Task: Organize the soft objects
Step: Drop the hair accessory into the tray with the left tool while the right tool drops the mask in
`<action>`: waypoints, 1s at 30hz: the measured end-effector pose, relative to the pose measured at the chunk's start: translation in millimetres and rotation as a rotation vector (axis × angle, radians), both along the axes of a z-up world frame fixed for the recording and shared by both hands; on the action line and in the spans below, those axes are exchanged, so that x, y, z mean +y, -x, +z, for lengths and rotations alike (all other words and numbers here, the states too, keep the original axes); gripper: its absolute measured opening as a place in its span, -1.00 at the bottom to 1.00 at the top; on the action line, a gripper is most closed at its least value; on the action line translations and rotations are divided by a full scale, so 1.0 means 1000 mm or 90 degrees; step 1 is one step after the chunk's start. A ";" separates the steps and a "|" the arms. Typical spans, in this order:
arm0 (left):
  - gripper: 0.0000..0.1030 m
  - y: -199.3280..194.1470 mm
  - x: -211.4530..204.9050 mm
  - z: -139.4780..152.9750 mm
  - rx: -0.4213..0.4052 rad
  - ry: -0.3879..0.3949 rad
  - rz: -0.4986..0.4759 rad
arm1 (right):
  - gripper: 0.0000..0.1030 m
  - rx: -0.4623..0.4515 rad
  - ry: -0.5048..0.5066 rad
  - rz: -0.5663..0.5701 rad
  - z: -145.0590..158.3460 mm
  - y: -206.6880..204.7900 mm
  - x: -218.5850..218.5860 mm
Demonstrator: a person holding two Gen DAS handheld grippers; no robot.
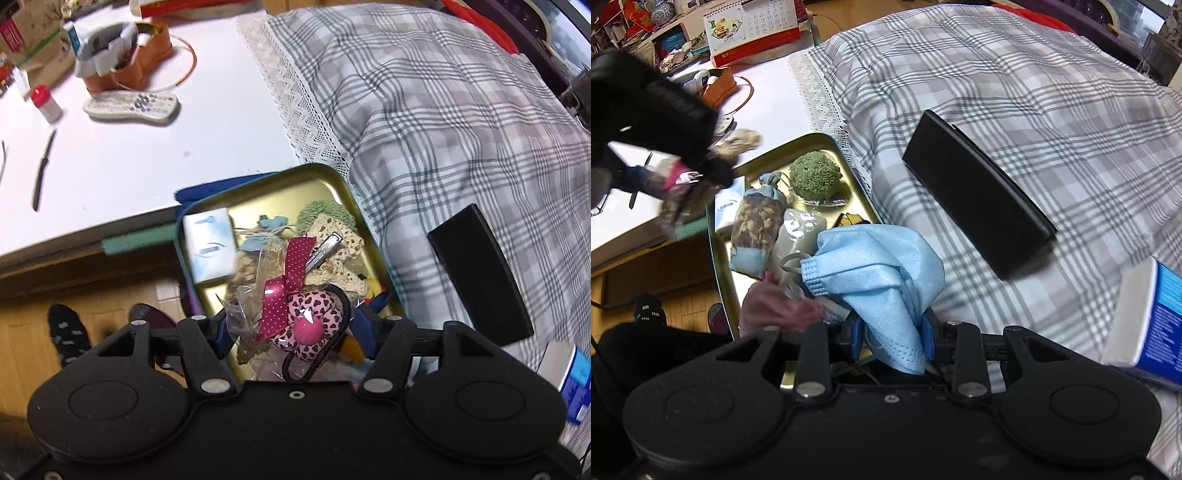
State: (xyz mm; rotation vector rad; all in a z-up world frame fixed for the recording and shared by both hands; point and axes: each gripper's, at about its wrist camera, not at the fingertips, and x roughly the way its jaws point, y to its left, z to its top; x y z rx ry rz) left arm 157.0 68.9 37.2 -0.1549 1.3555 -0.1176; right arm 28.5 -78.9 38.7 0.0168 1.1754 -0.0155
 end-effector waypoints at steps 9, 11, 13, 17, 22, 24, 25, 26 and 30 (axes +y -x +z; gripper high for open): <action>0.27 -0.014 0.008 -0.019 0.009 0.004 0.017 | -0.41 0.015 -0.013 0.016 -0.015 -0.028 0.005; 0.42 -0.014 0.011 -0.014 -0.008 0.026 0.026 | -0.41 0.019 -0.016 0.014 -0.019 -0.032 0.006; 0.50 -0.013 0.012 -0.010 -0.021 0.036 0.027 | -0.41 0.023 -0.020 0.015 -0.022 -0.036 0.007; 0.50 -0.012 0.008 -0.010 -0.032 0.000 0.024 | -0.41 0.027 -0.021 0.023 -0.026 -0.042 0.014; 0.50 -0.010 0.017 -0.009 -0.034 -0.024 0.060 | -0.38 0.026 -0.022 0.038 -0.028 -0.049 0.024; 0.50 -0.008 0.023 -0.006 -0.044 -0.039 0.082 | -0.34 0.019 -0.022 0.043 -0.027 -0.052 0.028; 0.50 -0.008 0.027 -0.005 -0.048 -0.042 0.090 | -0.28 0.014 -0.024 0.047 -0.026 -0.054 0.030; 0.50 -0.007 0.030 -0.004 -0.048 -0.043 0.097 | -0.21 0.005 -0.026 0.050 -0.025 -0.055 0.032; 0.50 -0.004 0.038 -0.005 -0.045 -0.043 0.108 | 0.02 -0.014 -0.022 0.047 -0.021 -0.057 0.034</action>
